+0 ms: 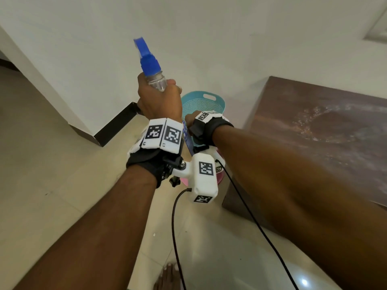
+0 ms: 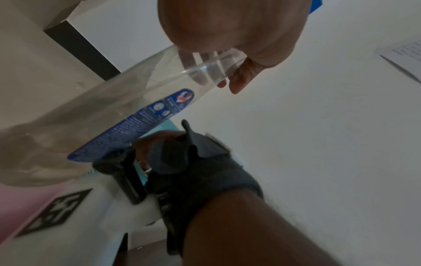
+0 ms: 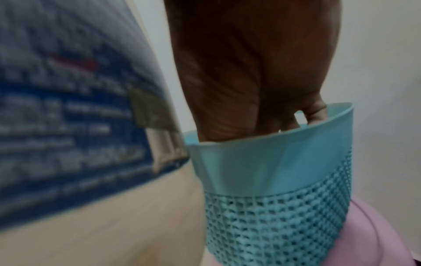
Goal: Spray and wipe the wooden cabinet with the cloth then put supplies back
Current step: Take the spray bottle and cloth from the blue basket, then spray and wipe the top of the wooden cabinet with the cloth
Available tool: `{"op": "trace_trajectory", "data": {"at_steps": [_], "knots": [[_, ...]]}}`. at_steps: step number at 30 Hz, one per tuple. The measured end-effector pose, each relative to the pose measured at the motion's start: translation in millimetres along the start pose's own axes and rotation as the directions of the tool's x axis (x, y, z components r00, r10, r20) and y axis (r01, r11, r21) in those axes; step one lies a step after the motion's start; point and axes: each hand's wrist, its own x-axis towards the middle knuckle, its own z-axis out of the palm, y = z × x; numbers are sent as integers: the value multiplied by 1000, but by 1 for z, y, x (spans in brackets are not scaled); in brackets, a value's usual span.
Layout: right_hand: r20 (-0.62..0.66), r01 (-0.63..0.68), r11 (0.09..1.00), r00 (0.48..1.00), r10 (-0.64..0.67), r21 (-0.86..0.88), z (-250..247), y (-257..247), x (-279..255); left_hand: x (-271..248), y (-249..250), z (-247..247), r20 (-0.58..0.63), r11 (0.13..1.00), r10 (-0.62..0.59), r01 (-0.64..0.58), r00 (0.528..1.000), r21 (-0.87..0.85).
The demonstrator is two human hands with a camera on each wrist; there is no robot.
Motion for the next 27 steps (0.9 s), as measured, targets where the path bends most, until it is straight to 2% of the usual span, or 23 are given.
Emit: {"op": "trace_trajectory", "data": {"at_steps": [2, 5, 7, 8, 10, 13, 15, 17, 18, 19, 21, 22, 25, 27], "knots": [[-43, 2, 997, 999, 1, 81, 3, -4, 10, -5, -2, 0, 13, 999, 14, -14, 1000, 31], [-138, -58, 968, 986, 94, 245, -16, 1, 12, -9, -2, -2, 33, 997, 41, -43, 999, 64], [-197, -88, 920, 965, 174, 381, -40, 13, 4, -11, 2, -6, 55, 994, 64, -68, 996, 84], [-215, -83, 869, 953, 212, 488, -53, 23, -2, -13, 4, -7, 79, 993, 77, -84, 994, 83], [-217, -26, 681, 938, 270, 732, -76, 43, -20, -20, 10, -10, 131, 990, 106, -118, 986, 83], [-165, 84, 241, 927, 336, 967, -97, 76, -69, -40, 24, -10, 267, 977, 137, -175, 954, 122], [-136, 168, -70, 936, 325, 983, -103, 97, -111, -58, 37, -8, 383, 971, 142, -203, 913, 124], [-113, 212, -359, 954, 277, 909, -103, 124, -145, -74, 47, -6, 493, 977, 124, -193, 861, 91], [-128, 247, -445, 951, 280, 861, -102, 140, -161, -81, 51, -3, 545, 980, 108, -181, 832, 82], [-143, 269, -490, 949, 280, 829, -99, 152, -177, -87, 51, -2, 586, 983, 92, -169, 805, 78], [-157, 315, -449, 922, 354, 836, -94, 172, -200, -101, 53, 4, 653, 988, 63, -138, 754, 64], [-150, 321, -372, 895, 421, 871, -91, 180, -208, -107, 53, 6, 680, 990, 55, -127, 731, 56], [-151, 225, -53, 792, 592, 973, -81, 199, -226, -124, 49, 16, 742, 995, 28, -88, 669, 41], [-199, 59, 231, 734, 650, 971, -74, 199, -233, -134, 45, 24, 773, 996, -4, -65, 635, 58]]}}
